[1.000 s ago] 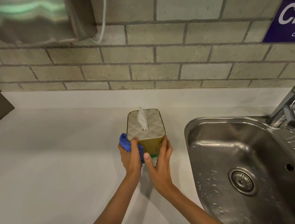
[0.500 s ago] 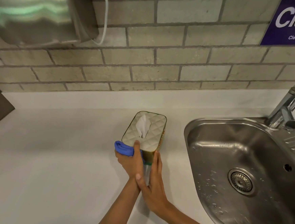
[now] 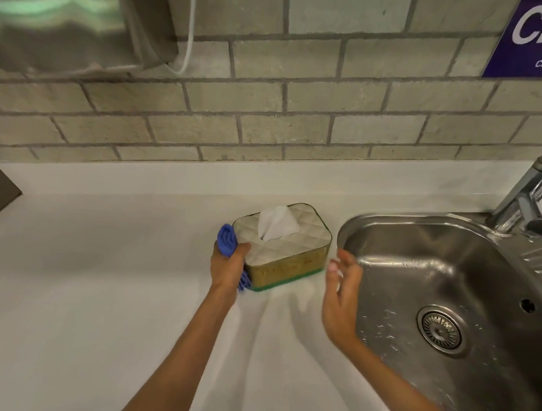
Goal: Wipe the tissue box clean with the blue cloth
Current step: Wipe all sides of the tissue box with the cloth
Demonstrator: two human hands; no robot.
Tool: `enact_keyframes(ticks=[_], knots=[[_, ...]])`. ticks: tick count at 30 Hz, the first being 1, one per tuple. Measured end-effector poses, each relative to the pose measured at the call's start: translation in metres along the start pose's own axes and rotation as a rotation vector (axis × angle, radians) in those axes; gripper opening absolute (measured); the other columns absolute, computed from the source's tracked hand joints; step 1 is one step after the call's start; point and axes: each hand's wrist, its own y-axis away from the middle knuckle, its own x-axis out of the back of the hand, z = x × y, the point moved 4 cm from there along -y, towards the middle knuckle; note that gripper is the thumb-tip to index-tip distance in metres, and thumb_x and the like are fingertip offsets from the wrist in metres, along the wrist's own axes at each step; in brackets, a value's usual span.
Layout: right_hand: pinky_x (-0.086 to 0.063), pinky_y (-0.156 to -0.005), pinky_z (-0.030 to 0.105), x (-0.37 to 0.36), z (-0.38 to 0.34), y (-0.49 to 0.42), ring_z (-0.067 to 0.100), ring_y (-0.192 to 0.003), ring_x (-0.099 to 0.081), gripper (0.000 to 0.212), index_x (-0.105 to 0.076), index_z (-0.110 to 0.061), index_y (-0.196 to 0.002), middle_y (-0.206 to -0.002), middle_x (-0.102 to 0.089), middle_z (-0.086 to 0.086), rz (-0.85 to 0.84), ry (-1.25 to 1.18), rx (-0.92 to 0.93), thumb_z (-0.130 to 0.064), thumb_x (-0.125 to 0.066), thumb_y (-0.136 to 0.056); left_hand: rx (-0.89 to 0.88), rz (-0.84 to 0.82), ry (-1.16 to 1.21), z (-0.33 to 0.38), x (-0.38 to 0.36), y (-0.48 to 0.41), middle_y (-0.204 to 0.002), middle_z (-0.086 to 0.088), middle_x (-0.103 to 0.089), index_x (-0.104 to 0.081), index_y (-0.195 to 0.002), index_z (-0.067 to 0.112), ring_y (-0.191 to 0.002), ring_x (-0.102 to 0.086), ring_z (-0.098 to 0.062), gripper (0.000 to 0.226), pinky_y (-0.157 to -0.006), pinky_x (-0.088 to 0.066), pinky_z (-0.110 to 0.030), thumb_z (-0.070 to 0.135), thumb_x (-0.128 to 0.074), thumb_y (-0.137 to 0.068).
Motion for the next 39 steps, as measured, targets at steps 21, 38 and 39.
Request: enact_keyframes(ticks=[21, 38, 39], knots=[[-0.037, -0.095, 0.025, -0.005, 0.032, -0.04, 0.007, -0.116, -0.045, 0.076, -0.019, -0.028, -0.147, -0.136, -0.047, -0.008, -0.305, 0.185, -0.201, -0.063, -0.027, -0.08, 0.026, -0.126, -0.087, -0.022, -0.001, 0.01, -0.133, -0.023, -0.054, -0.041, -0.138, 0.012, -0.117, -0.056, -0.034, 0.052, -0.1, -0.044, -0.04, 0.042, -0.042, -0.095], [-0.054, -0.085, 0.049, 0.029, -0.02, -0.034, 0.028, -0.093, -0.067, 0.071, -0.06, -0.021, -0.117, -0.111, -0.067, 0.003, -0.22, 0.432, -0.278, -0.074, -0.04, -0.074, 0.071, -0.183, -0.465, 0.025, 0.022, 0.018, -0.106, -0.011, -0.063, -0.054, -0.106, 0.018, -0.103, -0.06, -0.03, 0.05, -0.101, -0.044, -0.043, 0.061, -0.04, -0.087], [-0.055, -0.084, 0.048, 0.029, -0.018, -0.036, 0.026, -0.091, -0.067, 0.074, -0.059, -0.021, -0.115, -0.111, -0.066, 0.003, -0.22, 0.436, -0.295, -0.077, -0.042, -0.07, 0.074, -0.177, -0.474, 0.026, 0.021, 0.018, -0.11, -0.013, -0.062, -0.055, -0.109, 0.015, -0.106, -0.059, -0.031, 0.053, -0.103, -0.043, -0.045, 0.061, -0.039, -0.087]])
